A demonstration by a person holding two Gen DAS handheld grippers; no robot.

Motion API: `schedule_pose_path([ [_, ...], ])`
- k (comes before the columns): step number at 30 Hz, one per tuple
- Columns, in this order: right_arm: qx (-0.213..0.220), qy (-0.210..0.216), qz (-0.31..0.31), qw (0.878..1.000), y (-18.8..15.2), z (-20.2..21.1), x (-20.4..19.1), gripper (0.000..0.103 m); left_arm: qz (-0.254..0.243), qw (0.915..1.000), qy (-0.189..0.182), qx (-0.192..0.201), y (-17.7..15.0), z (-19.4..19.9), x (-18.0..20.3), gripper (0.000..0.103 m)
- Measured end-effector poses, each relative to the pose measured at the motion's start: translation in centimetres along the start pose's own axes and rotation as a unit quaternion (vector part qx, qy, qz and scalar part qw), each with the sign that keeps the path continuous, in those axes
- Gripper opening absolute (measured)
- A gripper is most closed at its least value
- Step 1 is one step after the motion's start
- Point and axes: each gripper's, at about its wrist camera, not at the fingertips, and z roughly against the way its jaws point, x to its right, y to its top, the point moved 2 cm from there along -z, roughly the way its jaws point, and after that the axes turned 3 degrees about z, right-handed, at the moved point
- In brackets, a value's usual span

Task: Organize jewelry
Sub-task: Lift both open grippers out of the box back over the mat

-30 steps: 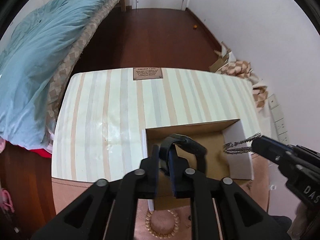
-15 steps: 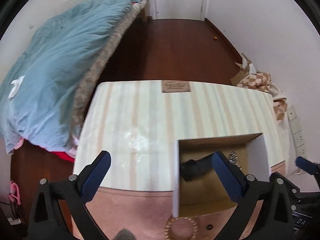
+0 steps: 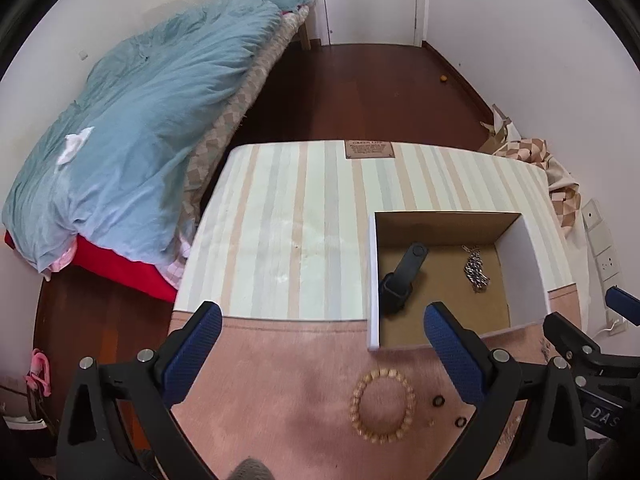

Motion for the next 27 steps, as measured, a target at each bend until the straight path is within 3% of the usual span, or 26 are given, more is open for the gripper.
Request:
schedule_pose_path([
  [17, 0.093, -0.014, -0.005, 0.996, -2.9, 11.8, -1.2, 0.1, 0.012, 0.9972, -0.007, 0.073, -2.9, 10.4, -1.6, 0.103],
  [27, 0.094, 0.009, -0.026, 0.995, -5.6, 13.6, -1.0, 0.1, 0.028, 0.9978, -0.009, 0.06, -5.4, 11.4, -2.3, 0.103],
])
